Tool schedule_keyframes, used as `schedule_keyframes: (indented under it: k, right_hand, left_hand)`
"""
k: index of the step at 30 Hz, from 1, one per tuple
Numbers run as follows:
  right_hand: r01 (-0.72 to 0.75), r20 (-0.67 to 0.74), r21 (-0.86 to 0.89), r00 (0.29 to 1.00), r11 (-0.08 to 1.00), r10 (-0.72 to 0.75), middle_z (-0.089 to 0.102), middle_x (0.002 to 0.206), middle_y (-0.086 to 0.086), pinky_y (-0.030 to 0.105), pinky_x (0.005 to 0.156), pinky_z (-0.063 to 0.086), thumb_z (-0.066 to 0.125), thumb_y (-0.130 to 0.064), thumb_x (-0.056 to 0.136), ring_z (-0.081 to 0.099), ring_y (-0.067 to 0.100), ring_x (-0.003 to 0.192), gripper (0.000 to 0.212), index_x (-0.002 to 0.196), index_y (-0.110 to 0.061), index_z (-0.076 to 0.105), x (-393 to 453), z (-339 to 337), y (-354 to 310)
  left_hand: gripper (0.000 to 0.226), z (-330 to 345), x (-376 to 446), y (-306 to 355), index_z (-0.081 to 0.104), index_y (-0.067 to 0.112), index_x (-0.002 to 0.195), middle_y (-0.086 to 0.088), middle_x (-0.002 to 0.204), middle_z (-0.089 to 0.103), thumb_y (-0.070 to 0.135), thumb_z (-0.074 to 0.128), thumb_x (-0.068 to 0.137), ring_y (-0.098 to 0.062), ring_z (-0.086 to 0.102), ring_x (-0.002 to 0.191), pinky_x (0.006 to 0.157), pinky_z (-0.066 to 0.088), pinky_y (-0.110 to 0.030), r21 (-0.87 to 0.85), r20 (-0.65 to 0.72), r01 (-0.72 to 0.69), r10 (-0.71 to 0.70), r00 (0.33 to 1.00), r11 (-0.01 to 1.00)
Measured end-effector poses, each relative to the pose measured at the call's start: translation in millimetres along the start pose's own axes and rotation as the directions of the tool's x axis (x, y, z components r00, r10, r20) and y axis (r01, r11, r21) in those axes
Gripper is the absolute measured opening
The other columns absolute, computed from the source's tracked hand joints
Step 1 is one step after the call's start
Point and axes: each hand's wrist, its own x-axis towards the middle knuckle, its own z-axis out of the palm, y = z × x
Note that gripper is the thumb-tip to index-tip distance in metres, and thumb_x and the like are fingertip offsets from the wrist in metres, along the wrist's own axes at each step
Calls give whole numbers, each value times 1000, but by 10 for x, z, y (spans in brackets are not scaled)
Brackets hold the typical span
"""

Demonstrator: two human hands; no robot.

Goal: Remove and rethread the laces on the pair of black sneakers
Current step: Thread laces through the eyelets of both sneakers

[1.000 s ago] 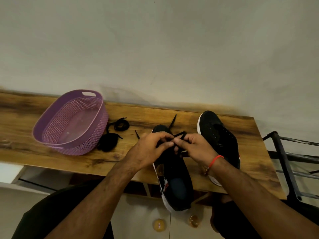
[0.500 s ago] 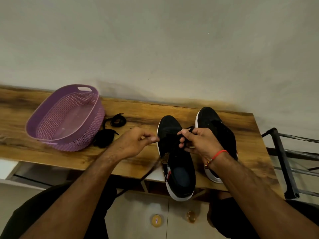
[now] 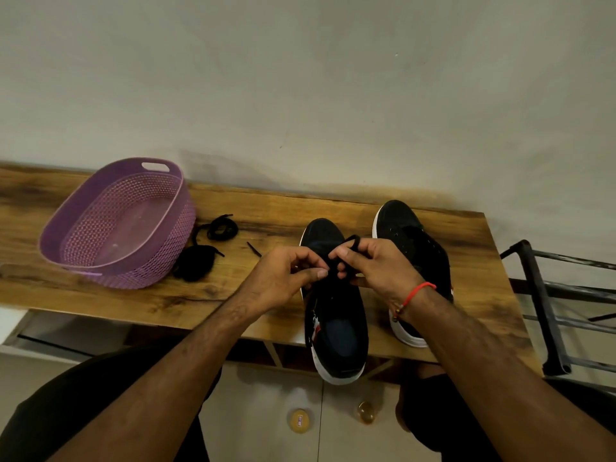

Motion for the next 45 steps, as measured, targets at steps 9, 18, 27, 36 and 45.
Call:
schedule_keyframes:
  k: [9,18,27,36,45]
  right_hand:
    - [116,126,-40,986,992,-110,77,95,6,33,91,56,59,-16,98,72,18,96,18,93,-15,76,25,-4,17]
    - [245,181,-267,963,932,-202,74,97,-10,16,90,51,71,-11,89,66,-3,97,16,98,-23,76,12,-118,29]
    - [517,161,-660,806,545,-569,64,103,-2,18,91,49,72,-7,87,60,9,95,13,99,-11,75,74,-50,131]
    - [245,-26,-204,966,948,-256,76,88,-6,12,81,52,78,-12,81,70,0,90,10,90,-19,78,51,-46,99]
    - [-5,1,332,1000,943,5,73,100,8,40,94,52,58,-26,99,66,23,96,25,90,-8,71,19,-82,53]
  left_hand:
    - [21,232,-4,36,58,31,97,8,87,66,30,77,87,-2,61,76,66,52,-18,139,-124,-24,41,991,990]
    - [6,279,5,-20,64,27,99,7,97,62,24,62,94,-2,55,88,71,43,-14,327,-171,-123,186,967,937]
    - [19,201,-11,96,70,17,89,0,94,65,29,57,97,-14,62,76,63,50,-32,-19,-60,159,-160,985,987]
    - [30,207,-51,196,78,19,100,5,89,62,44,61,97,-10,44,71,59,35,-24,-709,203,465,-478,854,530]
    - [18,211,-58,231,72,27,93,11,80,58,43,66,93,-5,41,64,61,34,-22,-939,48,209,-495,868,275]
